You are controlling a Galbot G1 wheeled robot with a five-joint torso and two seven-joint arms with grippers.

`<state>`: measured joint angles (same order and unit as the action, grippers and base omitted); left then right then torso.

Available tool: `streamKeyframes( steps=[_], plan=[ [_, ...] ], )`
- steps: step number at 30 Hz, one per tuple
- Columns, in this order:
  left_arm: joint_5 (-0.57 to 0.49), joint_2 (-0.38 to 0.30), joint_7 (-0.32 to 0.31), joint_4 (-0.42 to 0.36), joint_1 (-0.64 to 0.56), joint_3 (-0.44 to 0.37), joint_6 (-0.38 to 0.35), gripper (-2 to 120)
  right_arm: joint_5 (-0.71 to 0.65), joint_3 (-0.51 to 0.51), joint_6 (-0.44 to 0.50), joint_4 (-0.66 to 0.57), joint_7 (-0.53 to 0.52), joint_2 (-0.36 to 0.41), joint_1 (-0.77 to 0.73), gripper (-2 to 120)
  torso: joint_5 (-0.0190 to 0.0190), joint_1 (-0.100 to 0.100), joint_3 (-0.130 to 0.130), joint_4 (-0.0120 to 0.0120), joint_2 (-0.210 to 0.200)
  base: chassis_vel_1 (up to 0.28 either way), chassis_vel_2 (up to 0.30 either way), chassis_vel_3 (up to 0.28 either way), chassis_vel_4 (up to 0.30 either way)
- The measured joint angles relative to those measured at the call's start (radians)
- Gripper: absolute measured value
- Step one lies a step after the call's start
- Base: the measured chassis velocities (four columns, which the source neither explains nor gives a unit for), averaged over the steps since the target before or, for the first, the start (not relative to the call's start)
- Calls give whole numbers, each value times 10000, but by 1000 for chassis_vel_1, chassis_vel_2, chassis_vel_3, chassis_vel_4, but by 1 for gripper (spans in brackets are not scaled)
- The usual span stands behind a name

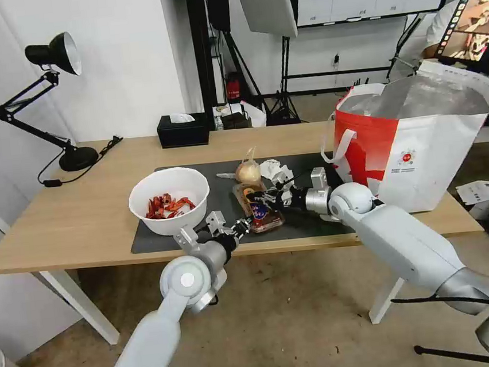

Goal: Pick up the trash from the table and place it into the takeout bag.

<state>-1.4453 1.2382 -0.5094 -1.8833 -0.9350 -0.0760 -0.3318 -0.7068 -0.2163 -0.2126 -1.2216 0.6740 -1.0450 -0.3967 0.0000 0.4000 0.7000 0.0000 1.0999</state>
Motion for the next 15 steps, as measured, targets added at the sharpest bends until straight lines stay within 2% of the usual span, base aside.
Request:
streamKeyframes(
  steps=[6,7,8,9,10,11,14,15],
  plan=[
    [325,-3,61,-197,-3,12,128,0,-535,424,427,-690,-531,271,-414,0,1,1,1,1,0,0,0,0,0],
    [454,-30,85,-281,12,11,176,0,-823,651,548,-1042,-776,387,-597,10,0,1,0,2,0,0,0,0,0],
    [454,-30,85,-281,12,11,176,0,-823,651,548,-1042,-776,387,-597,10,0,1,0,2,0,0,0,0,0],
    [581,-64,132,-344,28,9,206,0,-1096,842,654,-1386,-1009,492,-788,15,-2,1,0,1,0,0,0,0,0],
    [920,-172,307,-482,74,9,270,0,-1646,1220,876,-2141,-1728,738,-1239,22,-1,0,0,2,0,0,0,0,0],
    [920,-172,307,-482,74,9,270,0,-1646,1220,876,-2141,-1728,738,-1239,22,-1,0,0,2,0,0,0,0,0],
    [1664,-523,576,-779,547,17,490,0,-2422,2794,1313,-4902,-4740,1589,-3534,36,2,0,-1,0,1,0,0,0,0],
    [1664,-523,576,-779,547,17,490,0,-2422,2794,1313,-4902,-4740,1589,-3534,36,2,0,-1,0,1,0,0,0,0]
  ],
)
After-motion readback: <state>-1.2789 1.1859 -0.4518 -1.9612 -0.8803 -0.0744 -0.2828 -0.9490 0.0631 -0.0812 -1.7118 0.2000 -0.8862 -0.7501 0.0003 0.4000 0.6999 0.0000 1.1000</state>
